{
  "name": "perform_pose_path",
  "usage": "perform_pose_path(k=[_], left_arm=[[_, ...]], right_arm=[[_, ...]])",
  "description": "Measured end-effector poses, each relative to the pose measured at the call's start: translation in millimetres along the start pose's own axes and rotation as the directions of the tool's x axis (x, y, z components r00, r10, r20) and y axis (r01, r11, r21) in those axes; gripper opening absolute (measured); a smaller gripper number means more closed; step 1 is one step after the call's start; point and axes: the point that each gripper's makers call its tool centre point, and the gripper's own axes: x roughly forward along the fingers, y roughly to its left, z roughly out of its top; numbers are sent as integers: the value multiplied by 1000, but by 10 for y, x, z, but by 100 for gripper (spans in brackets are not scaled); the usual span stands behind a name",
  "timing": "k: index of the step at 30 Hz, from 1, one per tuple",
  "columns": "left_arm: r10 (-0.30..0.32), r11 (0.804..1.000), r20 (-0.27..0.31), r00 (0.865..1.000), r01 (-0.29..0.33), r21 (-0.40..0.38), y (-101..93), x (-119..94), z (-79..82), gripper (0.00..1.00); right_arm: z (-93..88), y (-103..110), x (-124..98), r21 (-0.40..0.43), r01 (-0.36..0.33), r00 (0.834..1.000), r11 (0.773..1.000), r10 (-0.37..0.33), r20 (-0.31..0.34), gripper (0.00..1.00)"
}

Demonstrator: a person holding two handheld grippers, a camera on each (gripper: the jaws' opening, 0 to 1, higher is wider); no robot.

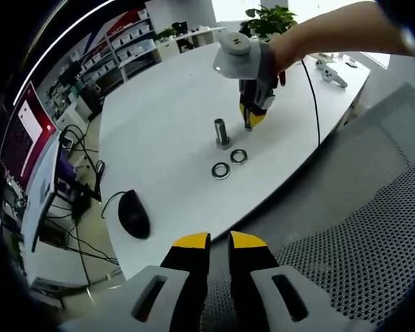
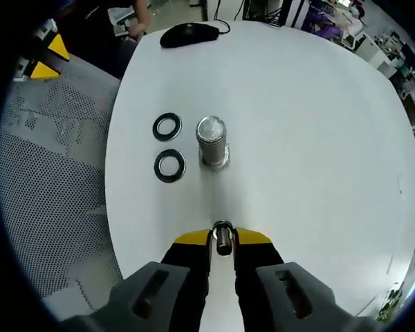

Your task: Place the washer onto the threaded stud by aligning its center hole with the stud, sliding it down to the base, and recovering from edge contact or off-axis alignment until the washer reaches the visible bottom stop.

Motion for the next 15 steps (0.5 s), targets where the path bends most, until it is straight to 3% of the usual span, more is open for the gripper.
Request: perform_pose_path(k=[8,15], left_arm=[[9,1000,0,1000,-9,-6,17,0,-5,8],[13,1000,-1,1000,-13,-10,33,11,-13,8]], right_arm=[[7,-32,28,-26,5,1000,1000,-6,-4,13],[47,67,44,-75,-25,1000,997,26,9,14]])
